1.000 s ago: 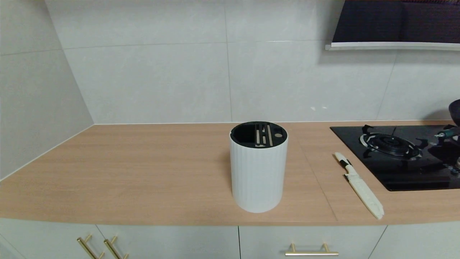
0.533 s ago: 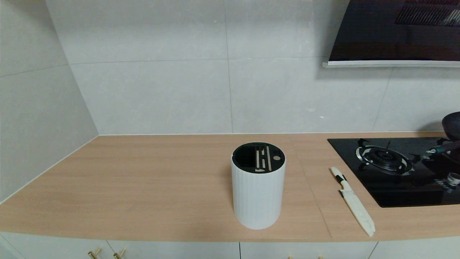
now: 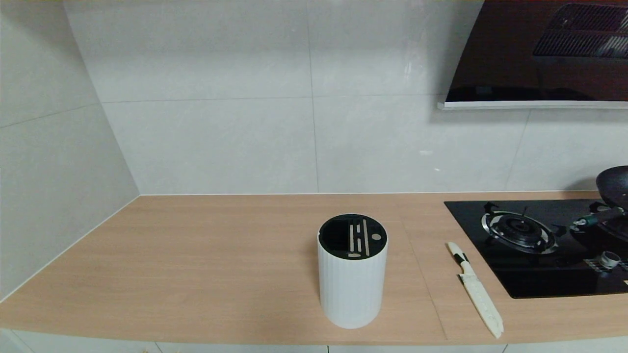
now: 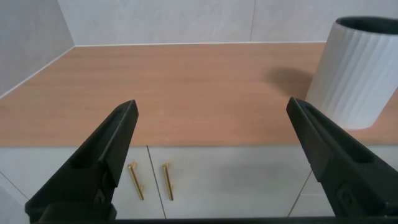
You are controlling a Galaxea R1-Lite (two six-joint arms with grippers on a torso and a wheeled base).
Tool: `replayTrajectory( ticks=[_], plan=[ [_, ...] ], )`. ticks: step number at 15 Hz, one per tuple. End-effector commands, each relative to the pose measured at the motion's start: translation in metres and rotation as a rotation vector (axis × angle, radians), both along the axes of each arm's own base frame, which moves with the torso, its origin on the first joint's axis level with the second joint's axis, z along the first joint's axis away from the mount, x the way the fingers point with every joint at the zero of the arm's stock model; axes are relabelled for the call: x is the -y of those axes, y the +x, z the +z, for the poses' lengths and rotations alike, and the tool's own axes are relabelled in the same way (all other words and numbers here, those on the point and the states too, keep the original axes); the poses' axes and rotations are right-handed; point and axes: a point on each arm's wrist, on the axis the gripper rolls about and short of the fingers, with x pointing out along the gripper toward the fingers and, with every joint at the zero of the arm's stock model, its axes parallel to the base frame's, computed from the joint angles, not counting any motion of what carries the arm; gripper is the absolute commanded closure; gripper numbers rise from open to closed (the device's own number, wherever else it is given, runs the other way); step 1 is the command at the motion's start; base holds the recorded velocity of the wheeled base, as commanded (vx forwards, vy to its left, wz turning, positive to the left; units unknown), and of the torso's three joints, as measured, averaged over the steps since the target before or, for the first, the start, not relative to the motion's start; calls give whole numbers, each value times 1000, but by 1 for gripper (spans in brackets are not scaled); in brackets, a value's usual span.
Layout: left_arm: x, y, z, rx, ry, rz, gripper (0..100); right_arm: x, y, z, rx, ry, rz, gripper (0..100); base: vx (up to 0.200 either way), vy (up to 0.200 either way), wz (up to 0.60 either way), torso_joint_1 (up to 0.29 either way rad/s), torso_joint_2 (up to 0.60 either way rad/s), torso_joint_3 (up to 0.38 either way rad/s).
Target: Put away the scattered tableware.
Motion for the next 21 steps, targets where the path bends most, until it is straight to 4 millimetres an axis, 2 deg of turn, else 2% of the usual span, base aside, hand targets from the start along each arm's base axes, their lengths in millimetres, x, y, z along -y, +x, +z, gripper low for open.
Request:
replayTrajectory(
  ticks=[1,9,10,11,12,14,15,16,17,18,19,21],
  plan=[
    [0,0,0,-1,0,0,0,0,0,0,-2,0,1,0,0,0,0,32,-56,-27],
    [0,0,0,-1,0,1,0,0,0,1,4,-10,-1,0,0,0,0,0,0,0],
    [0,0,0,-1,0,1,0,0,-7,25,99,-4,11,0,0,0,0,0,0,0],
    [0,0,0,-1,0,1,0,0,-11,46,121,1,33,0,0,0,0,0,0,0],
    [0,0,0,-1,0,0,0,0,-8,59,78,-1,54,0,0,0,0,0,0,0],
    [0,0,0,-1,0,0,0,-1,10,79,-27,1,82,0,0,0,0,0,0,0],
    [0,0,0,-1,0,1,0,-2,29,92,-113,3,88,0,0,0,0,0,0,0],
    [0,0,0,-1,0,0,0,-2,45,98,-185,2,95,0,0,0,0,0,0,0],
    [0,0,0,-1,0,0,0,-5,72,105,-291,4,134,0,0,0,0,0,0,0],
    [0,0,0,-1,0,1,0,-7,91,105,-365,3,150,0,0,0,0,0,0,0],
    [0,0,0,-1,0,0,0,-8,100,105,-395,2,156,0,0,0,0,0,0,0],
    [0,0,0,-1,0,0,0,-13,150,100,-531,-3,151,0,0,0,0,0,0,0]
  ],
)
